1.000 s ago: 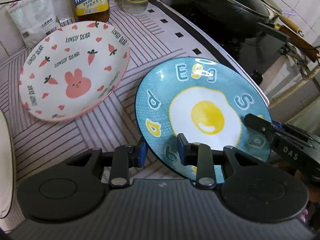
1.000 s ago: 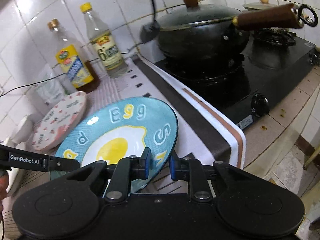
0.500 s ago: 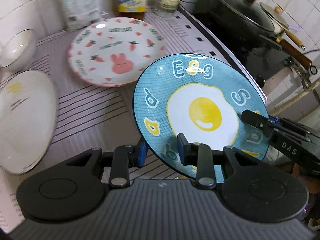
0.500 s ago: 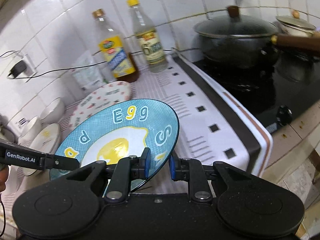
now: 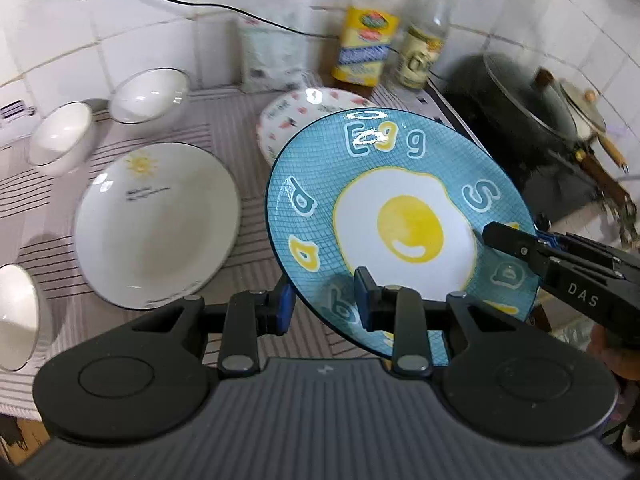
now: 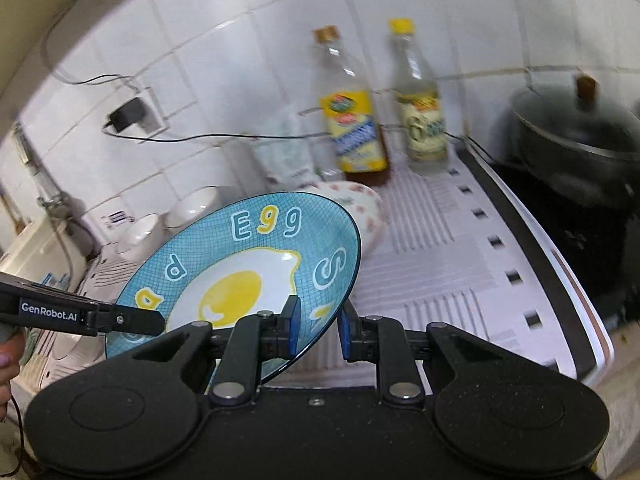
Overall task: Organize plates and bowls
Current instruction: 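Carry the blue egg plate over the sun plate and lower it on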
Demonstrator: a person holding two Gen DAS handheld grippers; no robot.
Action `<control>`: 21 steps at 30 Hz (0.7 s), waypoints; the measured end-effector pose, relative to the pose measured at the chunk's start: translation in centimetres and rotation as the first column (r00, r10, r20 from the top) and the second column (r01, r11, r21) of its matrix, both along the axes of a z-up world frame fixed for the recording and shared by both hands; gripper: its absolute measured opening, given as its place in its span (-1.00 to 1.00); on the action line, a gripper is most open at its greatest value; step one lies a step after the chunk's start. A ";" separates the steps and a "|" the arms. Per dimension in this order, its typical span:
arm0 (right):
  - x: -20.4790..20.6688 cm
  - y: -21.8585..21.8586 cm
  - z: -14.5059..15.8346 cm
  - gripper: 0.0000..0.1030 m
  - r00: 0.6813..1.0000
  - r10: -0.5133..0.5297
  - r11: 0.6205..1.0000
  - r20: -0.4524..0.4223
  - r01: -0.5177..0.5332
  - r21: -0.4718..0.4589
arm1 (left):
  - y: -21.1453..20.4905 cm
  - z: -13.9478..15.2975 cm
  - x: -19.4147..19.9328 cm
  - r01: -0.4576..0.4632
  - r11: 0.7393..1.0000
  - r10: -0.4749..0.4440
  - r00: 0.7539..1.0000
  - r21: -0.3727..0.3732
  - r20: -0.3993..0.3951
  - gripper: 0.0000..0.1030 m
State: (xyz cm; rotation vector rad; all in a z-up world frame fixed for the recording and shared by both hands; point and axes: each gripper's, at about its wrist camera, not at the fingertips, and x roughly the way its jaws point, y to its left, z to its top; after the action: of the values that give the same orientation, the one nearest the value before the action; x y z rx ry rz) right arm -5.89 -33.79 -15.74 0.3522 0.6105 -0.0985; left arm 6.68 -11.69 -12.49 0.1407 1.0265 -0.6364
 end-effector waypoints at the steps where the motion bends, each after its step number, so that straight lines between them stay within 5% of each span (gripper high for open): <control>1: 0.5 0.3 0.4 -0.53 1.000 0.018 1.000 0.006 -0.018 -0.006 | 0.5 0.2 0.1 -0.019 1.000 0.019 1.000 -0.003 -0.001 -0.44; 9: 4.9 2.7 1.1 -0.53 0.989 0.149 0.989 0.002 -0.149 -0.012 | 4.8 -0.4 2.1 -0.143 0.990 0.143 0.989 0.000 -0.022 -0.44; 21: 10.6 6.3 -2.5 -0.53 0.967 0.250 0.965 -0.049 -0.245 0.095 | 10.1 -4.4 5.6 -0.225 0.974 0.227 0.970 0.027 -0.082 -0.44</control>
State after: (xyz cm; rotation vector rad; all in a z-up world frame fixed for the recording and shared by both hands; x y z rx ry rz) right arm 4.68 -27.46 -18.21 0.3570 0.7158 0.1590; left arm 12.27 -1.61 -16.89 0.0108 1.1116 -0.4288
